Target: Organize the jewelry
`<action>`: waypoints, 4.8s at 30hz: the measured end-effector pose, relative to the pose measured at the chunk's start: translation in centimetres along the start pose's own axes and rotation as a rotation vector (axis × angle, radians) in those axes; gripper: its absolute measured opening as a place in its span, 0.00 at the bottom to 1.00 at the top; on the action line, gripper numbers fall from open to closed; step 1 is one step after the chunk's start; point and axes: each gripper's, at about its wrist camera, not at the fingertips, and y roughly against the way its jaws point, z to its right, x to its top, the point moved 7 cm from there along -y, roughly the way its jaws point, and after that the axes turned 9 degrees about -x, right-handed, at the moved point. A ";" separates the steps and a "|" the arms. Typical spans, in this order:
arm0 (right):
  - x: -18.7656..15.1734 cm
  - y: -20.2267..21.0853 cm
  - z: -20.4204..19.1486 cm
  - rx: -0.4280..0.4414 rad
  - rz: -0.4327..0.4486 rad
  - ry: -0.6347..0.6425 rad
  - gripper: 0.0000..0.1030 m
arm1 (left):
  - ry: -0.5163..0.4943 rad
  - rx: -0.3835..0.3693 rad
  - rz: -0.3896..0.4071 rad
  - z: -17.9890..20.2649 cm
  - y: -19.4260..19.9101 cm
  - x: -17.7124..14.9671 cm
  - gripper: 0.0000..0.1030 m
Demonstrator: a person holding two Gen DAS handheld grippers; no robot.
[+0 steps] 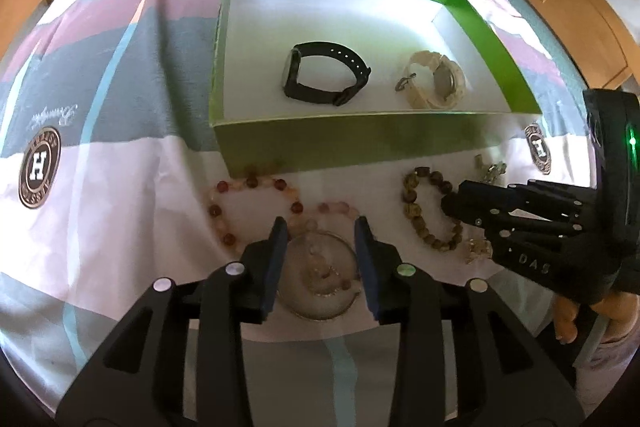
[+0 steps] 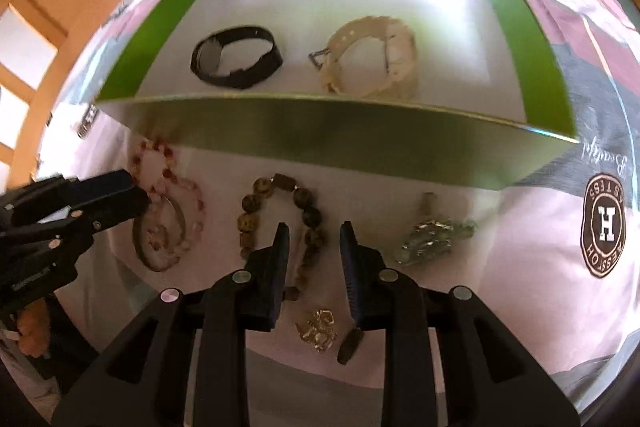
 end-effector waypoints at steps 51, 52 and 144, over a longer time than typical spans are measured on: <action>0.4 -0.7 -1.7 -0.041 0.026 0.088 0.30 | -0.170 0.028 -0.062 3.7 -4.9 -0.2 0.24; 0.4 -0.7 -1.7 -0.040 0.027 0.086 0.30 | -0.179 0.031 -0.062 3.8 -4.9 -0.2 0.25; 0.5 1.5 0.9 0.069 0.004 -0.008 0.08 | 0.122 0.140 -0.100 -4.7 -2.3 1.1 0.22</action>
